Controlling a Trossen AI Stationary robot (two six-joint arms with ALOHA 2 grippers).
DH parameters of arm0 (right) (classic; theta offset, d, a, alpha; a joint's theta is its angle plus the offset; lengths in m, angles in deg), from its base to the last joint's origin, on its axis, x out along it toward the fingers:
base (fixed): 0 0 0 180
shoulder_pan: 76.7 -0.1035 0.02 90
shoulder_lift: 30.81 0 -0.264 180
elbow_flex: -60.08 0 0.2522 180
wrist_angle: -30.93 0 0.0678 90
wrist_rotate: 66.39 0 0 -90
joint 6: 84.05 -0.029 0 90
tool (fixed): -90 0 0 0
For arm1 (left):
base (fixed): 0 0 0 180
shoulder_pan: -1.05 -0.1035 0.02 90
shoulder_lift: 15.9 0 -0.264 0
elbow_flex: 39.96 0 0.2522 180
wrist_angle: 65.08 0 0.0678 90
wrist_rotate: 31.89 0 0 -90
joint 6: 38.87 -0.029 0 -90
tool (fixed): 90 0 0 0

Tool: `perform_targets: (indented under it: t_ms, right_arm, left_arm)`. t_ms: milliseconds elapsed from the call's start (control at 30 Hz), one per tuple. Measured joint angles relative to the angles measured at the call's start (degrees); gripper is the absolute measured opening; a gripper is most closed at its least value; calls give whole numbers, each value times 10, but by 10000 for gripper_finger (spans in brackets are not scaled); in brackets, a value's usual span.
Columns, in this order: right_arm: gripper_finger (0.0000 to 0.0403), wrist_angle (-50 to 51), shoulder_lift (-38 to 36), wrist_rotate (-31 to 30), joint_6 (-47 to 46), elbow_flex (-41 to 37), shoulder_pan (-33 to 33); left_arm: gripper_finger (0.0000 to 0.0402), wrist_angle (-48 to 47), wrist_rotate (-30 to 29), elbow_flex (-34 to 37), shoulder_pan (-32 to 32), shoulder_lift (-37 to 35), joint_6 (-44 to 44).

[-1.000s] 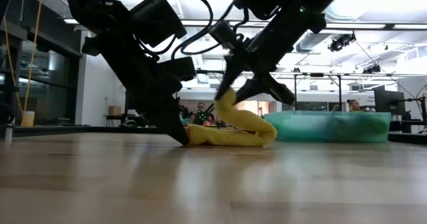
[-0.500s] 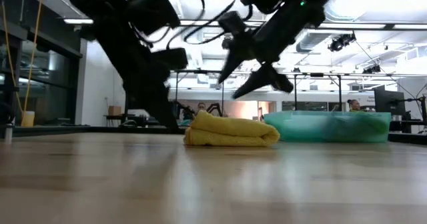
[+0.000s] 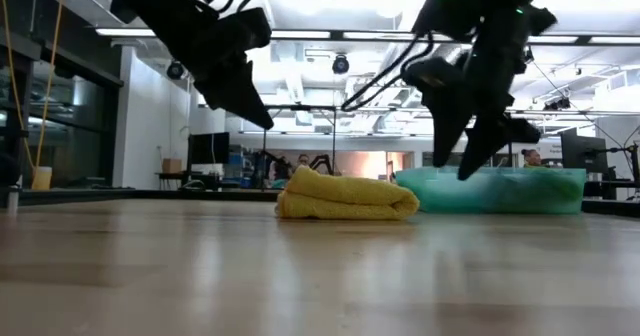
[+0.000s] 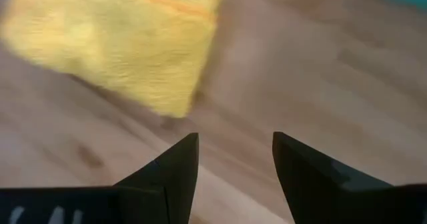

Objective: Fold microfiber towels
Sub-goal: Put the yellow towel into the green bin

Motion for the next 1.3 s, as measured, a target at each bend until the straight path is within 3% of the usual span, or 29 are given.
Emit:
perform_targets:
  t_ms: [200, 500, 833, 1033, 1300]
  right_arm:
    - [190, -227, -69, 13, -72, -110, 1]
    - [246, -376, -97, 24, -127, -222, 16]
    - [255, -428, -12, 68, -107, -221, 42]
    - [255, -549, 49, 71, -114, -221, 42]
    - [255, -591, 101, 50, -132, -219, 43]
  left_arm:
    - [0, -1, 5, 0, 4, 1, 8]
    - [0, 0, 4, 0, 2, 2, 24]
    - [0, 15, 0, 0, 1, 2, 24]
    - [0, 16, 0, 0, 2, 2, 24]
    - [0, 5, 32, 0, 2, 2, 32]
